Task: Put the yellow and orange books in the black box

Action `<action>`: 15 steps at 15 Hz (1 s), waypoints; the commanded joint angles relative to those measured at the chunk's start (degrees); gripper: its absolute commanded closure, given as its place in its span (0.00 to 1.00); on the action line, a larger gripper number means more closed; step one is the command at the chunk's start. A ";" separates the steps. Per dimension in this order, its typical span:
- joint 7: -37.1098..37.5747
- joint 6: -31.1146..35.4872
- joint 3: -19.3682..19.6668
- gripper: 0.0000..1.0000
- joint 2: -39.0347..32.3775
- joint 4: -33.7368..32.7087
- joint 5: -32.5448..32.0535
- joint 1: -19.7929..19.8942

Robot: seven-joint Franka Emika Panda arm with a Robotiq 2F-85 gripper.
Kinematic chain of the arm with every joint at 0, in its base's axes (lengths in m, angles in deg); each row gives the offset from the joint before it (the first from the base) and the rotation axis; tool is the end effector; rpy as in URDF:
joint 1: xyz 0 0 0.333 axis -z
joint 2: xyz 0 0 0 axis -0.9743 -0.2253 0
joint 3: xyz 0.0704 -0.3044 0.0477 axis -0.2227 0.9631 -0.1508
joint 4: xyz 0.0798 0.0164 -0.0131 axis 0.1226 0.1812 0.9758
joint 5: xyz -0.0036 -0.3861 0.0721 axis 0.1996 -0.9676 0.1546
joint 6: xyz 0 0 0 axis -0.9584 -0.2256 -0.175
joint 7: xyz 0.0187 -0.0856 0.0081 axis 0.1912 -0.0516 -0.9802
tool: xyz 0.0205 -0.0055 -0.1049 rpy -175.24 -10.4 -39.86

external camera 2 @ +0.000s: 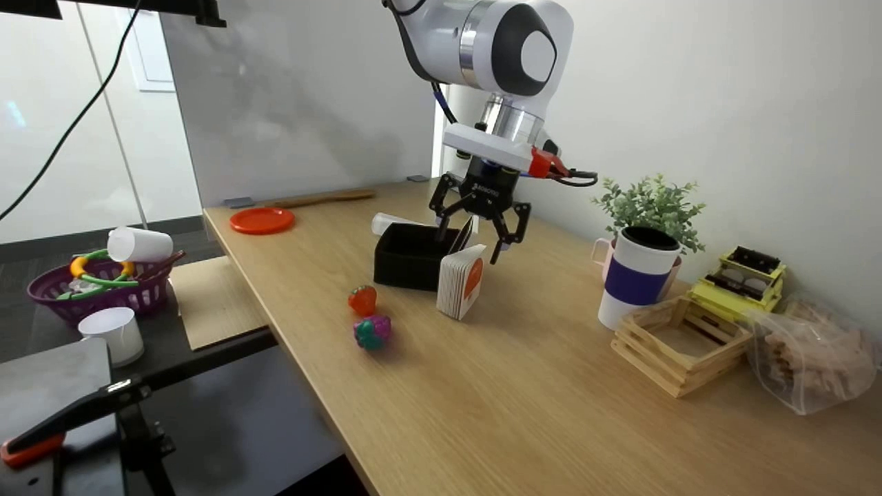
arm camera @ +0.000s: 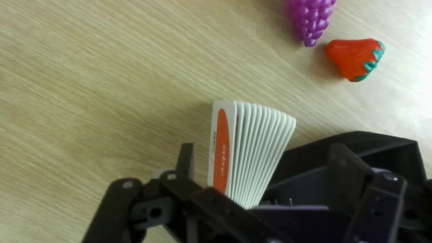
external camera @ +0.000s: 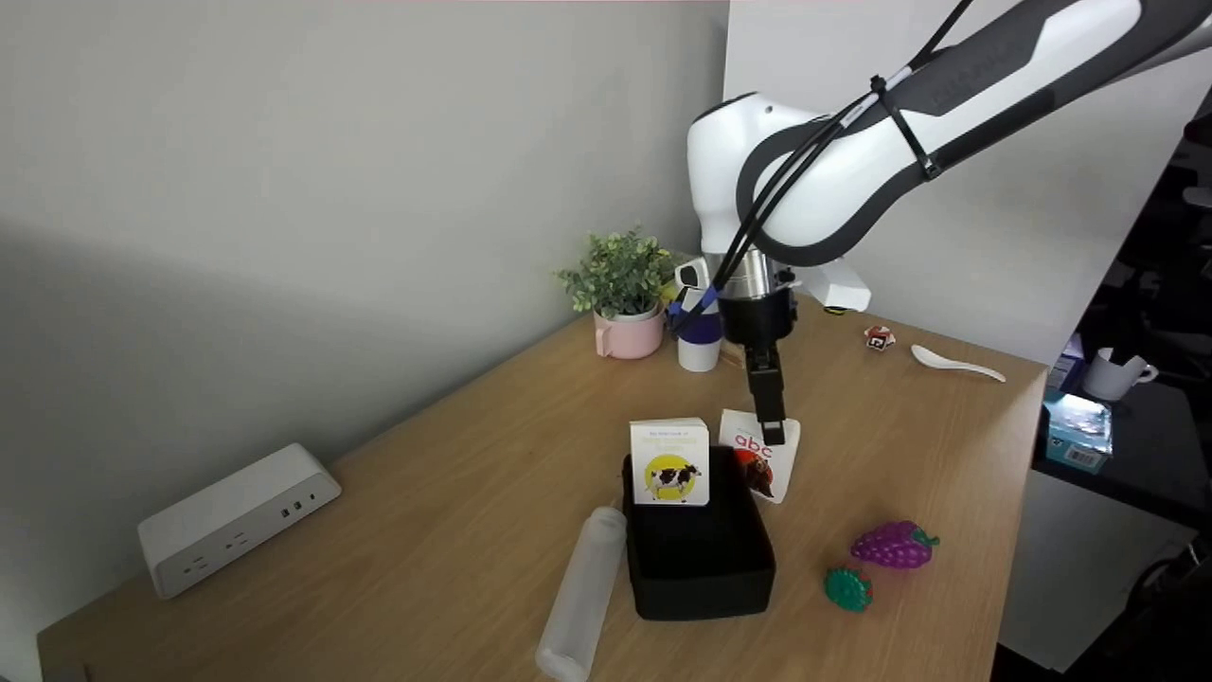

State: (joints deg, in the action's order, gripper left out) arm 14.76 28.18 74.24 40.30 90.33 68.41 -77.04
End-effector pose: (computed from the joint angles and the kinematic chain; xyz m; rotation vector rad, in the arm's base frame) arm 0.6705 0.0654 0.2095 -2.9337 -0.7831 0.3908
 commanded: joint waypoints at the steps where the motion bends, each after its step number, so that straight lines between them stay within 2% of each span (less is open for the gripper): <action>1: -0.73 0.73 -0.52 0.00 0.03 -0.73 0.51 0.34; 15: -0.03 -0.23 -0.45 0.00 -4.87 -5.48 0.85 0.31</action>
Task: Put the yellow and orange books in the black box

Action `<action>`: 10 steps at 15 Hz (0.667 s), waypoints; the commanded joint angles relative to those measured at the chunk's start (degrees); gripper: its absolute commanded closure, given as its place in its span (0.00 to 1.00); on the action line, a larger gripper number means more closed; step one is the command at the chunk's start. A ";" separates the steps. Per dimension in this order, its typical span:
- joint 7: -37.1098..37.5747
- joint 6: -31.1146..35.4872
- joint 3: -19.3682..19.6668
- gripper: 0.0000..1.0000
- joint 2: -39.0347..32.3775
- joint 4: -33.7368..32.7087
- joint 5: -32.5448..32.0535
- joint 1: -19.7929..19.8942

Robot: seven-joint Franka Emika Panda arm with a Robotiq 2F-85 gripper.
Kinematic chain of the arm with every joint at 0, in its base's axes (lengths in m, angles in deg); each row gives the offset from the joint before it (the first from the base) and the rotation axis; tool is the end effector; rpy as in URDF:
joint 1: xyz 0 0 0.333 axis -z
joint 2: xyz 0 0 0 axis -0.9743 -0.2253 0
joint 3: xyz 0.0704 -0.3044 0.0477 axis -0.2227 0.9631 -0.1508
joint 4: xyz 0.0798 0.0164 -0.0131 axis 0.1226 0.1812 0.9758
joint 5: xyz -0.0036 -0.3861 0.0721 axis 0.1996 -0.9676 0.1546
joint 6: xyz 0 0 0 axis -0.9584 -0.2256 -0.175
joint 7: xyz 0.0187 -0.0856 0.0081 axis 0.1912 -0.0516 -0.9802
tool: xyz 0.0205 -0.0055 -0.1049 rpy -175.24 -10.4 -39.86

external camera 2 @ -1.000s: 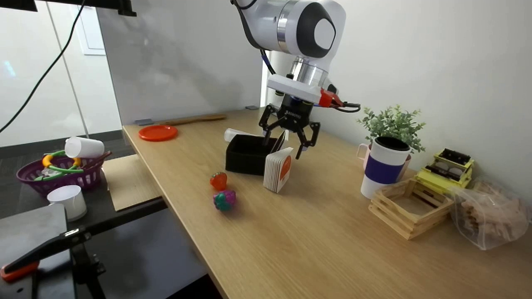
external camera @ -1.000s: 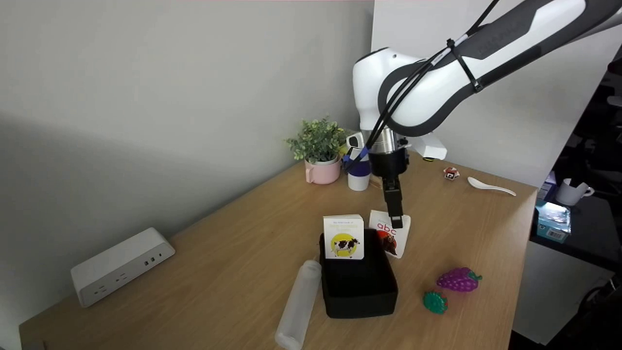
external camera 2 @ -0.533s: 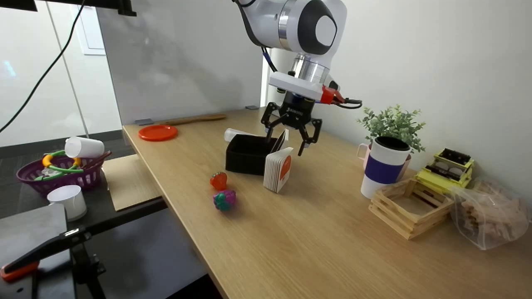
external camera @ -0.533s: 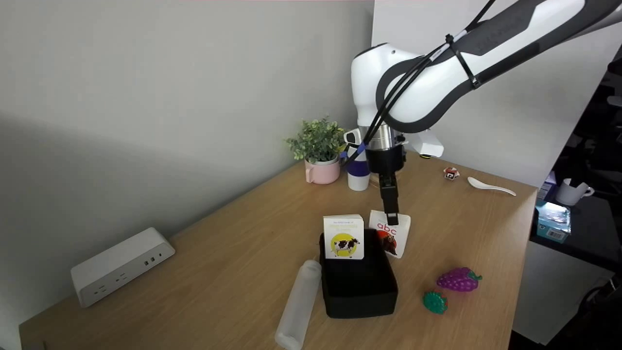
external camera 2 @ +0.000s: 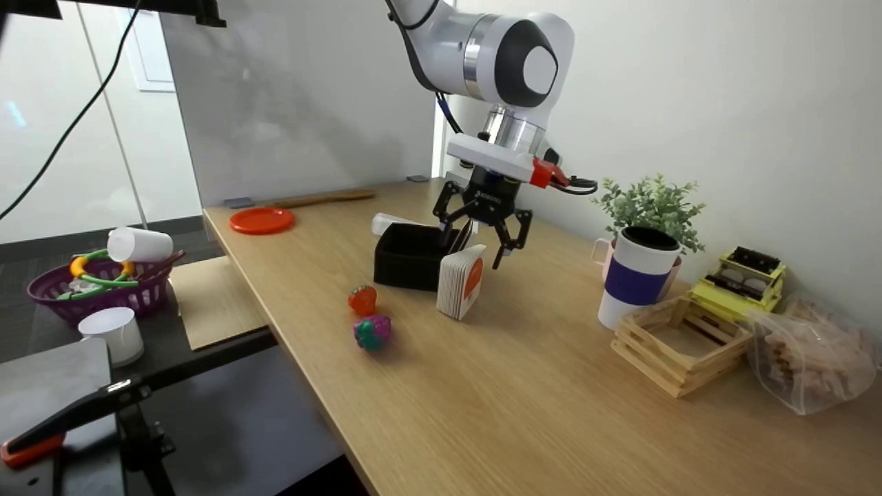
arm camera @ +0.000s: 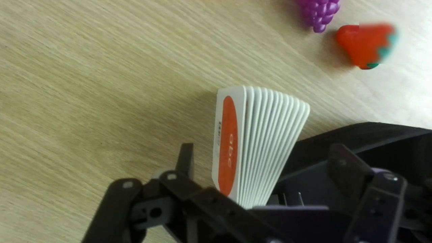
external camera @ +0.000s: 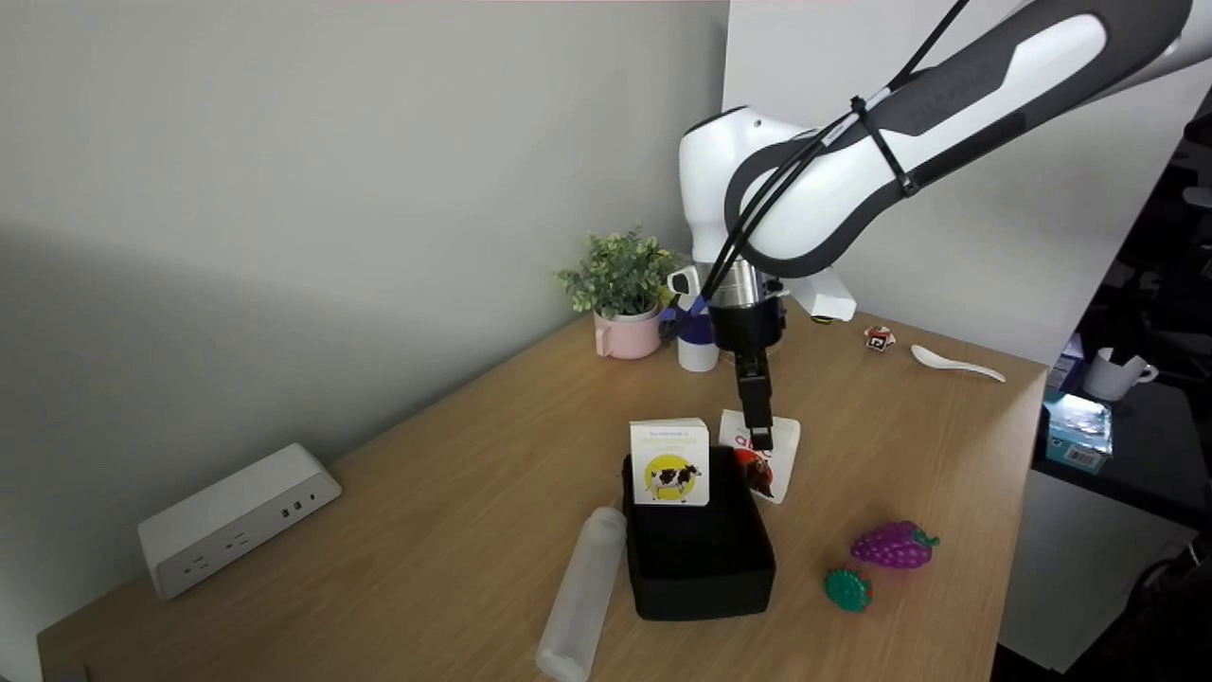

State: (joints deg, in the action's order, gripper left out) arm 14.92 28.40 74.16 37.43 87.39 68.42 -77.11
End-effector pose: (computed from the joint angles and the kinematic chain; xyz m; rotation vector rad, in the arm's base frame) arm 0.6803 0.0669 0.1966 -2.9322 -0.7765 0.3812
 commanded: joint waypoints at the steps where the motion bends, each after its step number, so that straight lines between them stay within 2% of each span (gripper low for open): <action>1: -0.16 -0.48 -0.37 0.00 -2.53 -3.03 0.79 0.36; 6: 0.02 -0.73 -0.38 0.00 -3.80 -4.39 0.75 0.33; 7: 0.02 -0.62 -0.34 0.25 -4.09 -4.67 0.70 0.33; 8: 0.07 -0.68 -0.34 0.26 -4.31 -4.95 0.71 0.32; 10: 0.17 -0.87 -0.29 0.41 -4.50 -5.28 0.63 0.26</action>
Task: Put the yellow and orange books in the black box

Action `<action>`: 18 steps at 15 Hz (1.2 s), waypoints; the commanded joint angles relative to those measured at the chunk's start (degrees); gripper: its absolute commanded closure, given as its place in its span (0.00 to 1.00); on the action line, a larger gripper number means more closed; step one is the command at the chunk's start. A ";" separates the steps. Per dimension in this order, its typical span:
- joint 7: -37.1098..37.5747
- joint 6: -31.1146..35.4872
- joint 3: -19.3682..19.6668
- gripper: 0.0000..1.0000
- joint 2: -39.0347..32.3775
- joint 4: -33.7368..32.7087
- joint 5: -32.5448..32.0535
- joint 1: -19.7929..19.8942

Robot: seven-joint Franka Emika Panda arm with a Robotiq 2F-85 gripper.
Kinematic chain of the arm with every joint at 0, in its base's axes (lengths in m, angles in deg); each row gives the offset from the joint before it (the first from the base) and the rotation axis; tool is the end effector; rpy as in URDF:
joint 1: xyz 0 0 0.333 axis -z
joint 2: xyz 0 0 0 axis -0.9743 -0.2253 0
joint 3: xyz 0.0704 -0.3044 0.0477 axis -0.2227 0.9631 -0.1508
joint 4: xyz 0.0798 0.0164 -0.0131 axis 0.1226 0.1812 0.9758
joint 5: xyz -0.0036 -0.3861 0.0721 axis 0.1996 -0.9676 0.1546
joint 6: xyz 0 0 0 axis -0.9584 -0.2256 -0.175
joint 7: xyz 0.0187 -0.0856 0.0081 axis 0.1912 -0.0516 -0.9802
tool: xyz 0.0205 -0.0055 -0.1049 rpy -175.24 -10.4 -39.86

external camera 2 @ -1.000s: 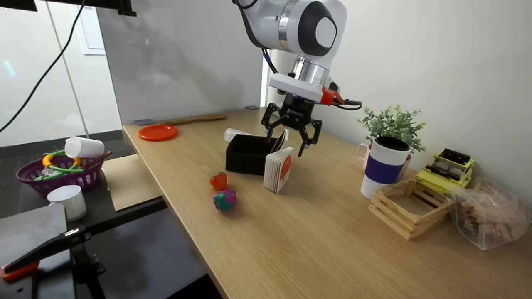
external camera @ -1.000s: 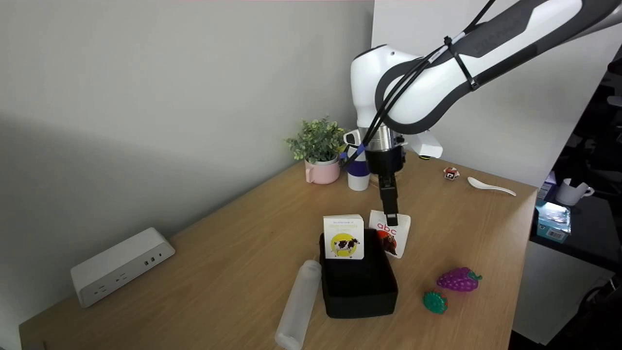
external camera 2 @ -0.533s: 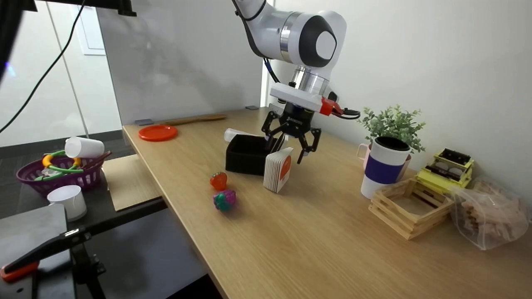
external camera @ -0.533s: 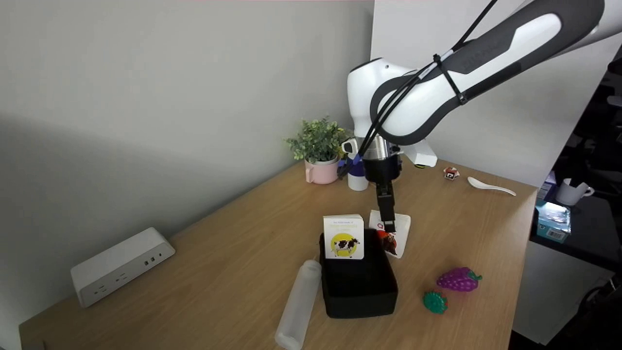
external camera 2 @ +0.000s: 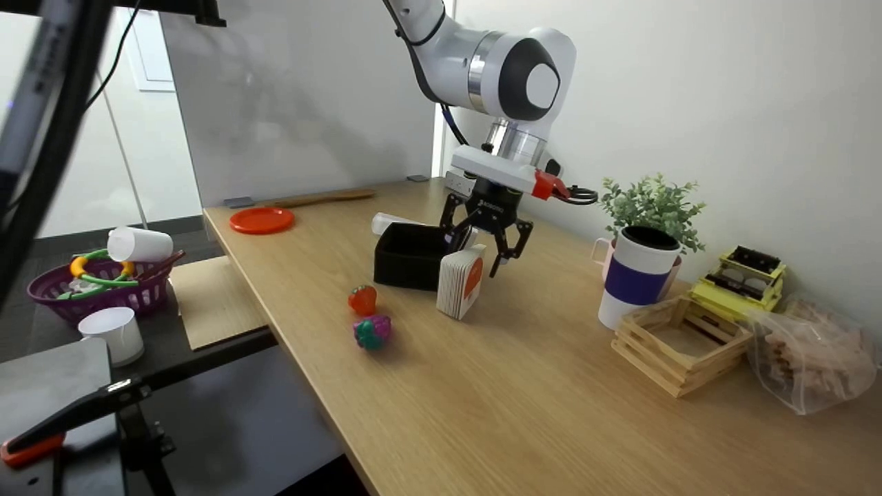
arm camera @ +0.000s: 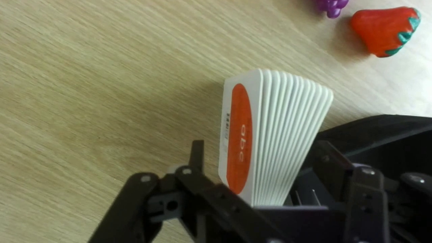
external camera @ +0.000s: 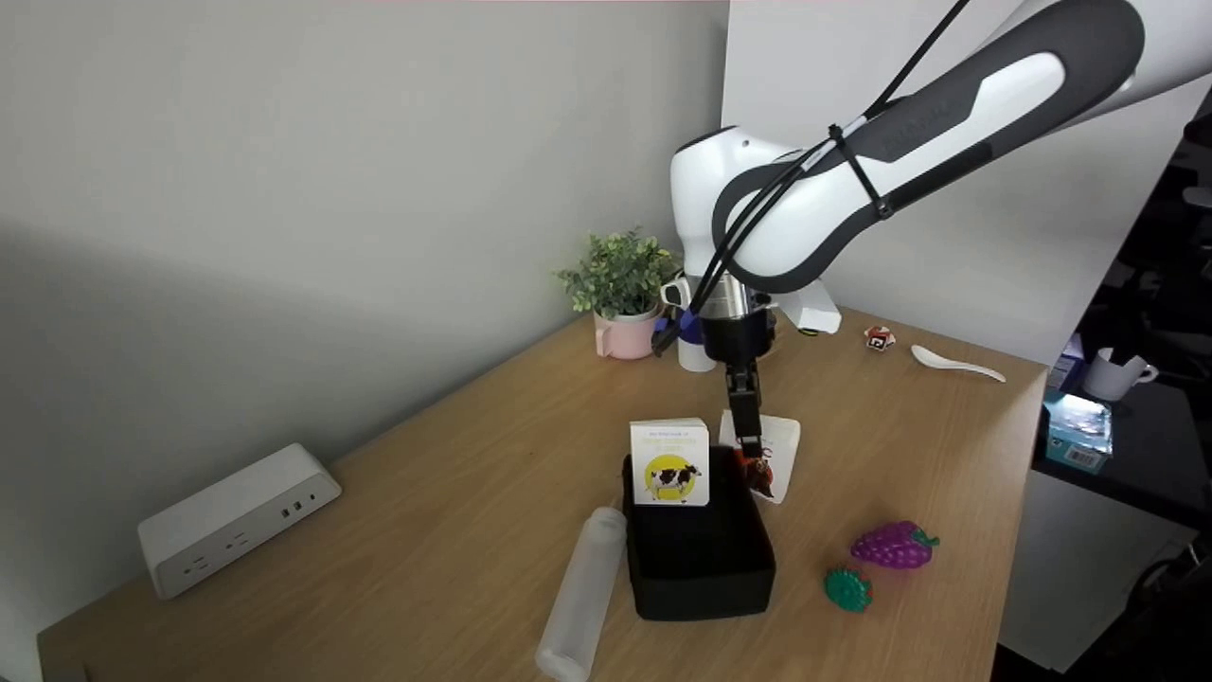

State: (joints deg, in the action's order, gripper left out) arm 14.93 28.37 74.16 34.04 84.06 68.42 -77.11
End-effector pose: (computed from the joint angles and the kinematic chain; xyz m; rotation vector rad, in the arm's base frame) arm 0.6896 0.0664 0.1795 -2.9285 -0.7687 0.3814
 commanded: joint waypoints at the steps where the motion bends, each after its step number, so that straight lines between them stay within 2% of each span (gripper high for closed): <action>1: 0.26 -0.94 -0.28 0.49 -1.09 -2.01 0.62 0.21; 8: 2.84 -0.35 0.12 0.98 -0.50 -1.12 0.75 -0.09; 10: 4.01 -0.29 0.20 1.00 -0.35 -0.92 0.83 -0.11; 11: 4.84 -0.08 0.30 0.96 -0.19 -0.64 0.87 -0.17; 18: 12.50 1.21 1.65 0.96 1.84 1.80 0.26 -1.32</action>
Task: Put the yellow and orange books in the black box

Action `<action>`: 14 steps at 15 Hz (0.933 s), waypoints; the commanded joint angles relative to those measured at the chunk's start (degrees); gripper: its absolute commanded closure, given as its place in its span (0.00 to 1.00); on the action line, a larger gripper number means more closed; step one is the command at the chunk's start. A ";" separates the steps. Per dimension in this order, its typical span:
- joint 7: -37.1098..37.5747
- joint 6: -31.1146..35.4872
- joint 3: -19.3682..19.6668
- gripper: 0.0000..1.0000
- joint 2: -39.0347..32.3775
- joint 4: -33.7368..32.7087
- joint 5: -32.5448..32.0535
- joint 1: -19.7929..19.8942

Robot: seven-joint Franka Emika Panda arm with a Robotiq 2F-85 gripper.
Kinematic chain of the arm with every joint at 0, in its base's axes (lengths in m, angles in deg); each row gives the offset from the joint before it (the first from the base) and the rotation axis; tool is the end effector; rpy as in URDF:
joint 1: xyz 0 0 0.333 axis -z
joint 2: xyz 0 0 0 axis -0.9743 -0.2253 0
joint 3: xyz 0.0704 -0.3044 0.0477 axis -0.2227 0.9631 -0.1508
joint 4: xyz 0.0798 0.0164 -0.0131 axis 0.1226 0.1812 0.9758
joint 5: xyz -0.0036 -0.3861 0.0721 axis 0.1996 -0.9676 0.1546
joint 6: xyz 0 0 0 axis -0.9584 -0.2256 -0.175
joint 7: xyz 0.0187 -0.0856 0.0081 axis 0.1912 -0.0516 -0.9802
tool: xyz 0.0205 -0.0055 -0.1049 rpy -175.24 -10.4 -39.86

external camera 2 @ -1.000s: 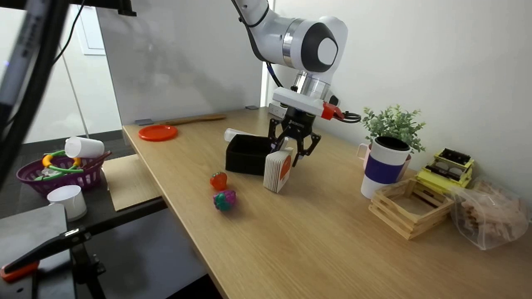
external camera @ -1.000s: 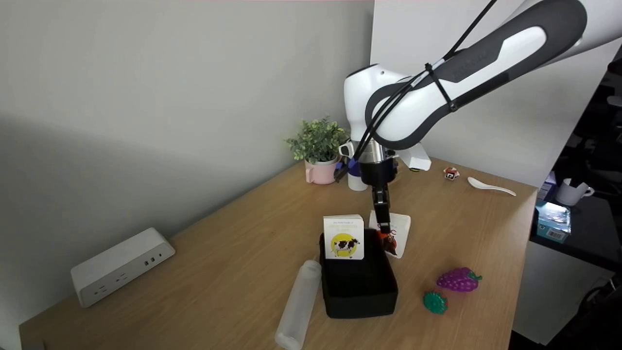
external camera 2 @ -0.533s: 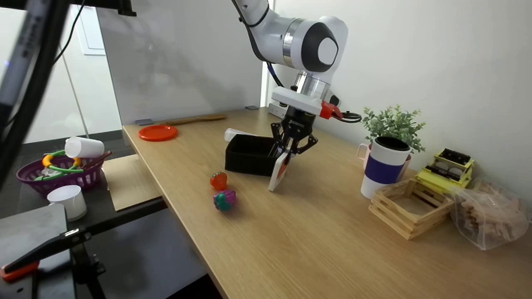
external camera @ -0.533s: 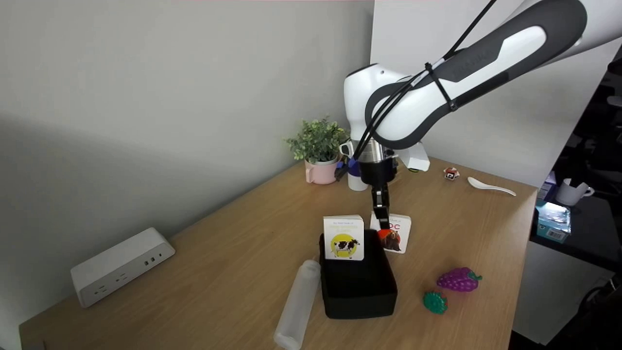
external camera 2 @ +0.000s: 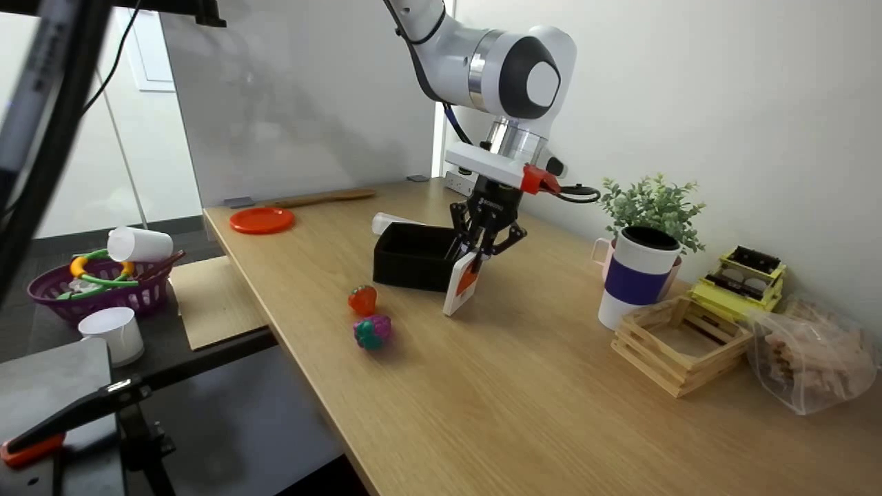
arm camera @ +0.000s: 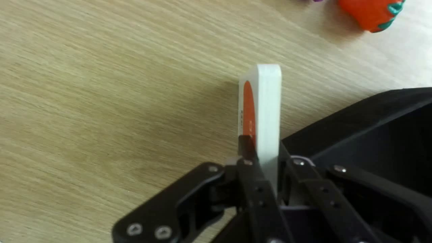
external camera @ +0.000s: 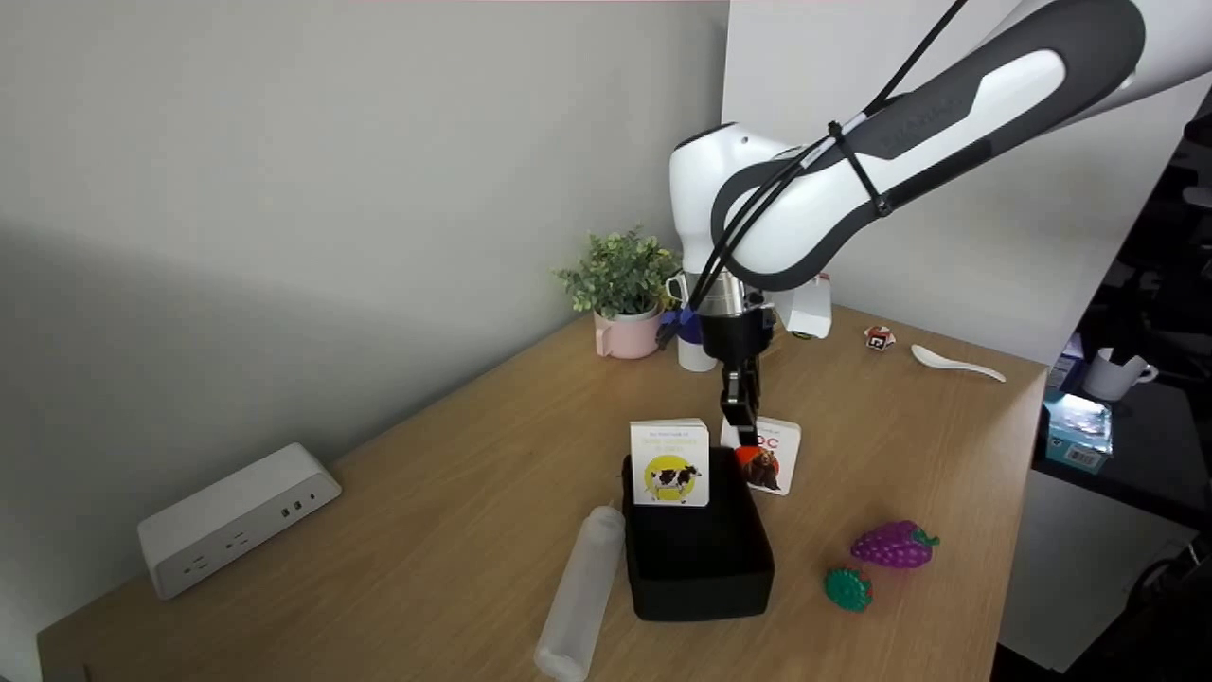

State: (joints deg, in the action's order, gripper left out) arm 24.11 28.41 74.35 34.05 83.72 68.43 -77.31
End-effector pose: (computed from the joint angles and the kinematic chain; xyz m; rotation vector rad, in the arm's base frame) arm 0.6915 0.0669 0.1819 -3.0032 -0.5366 0.3843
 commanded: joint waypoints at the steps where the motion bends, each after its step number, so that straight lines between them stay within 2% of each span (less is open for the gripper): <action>1: 4.99 1.50 1.88 0.96 2.46 2.81 0.02 -1.45; 10: 18.30 1.08 5.89 0.96 7.79 5.79 -4.14 -5.78; 14: 16.69 -2.30 5.02 0.96 10.84 7.84 -5.85 -6.62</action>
State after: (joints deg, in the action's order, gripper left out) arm 41.67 27.95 79.08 40.73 87.34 63.79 -82.77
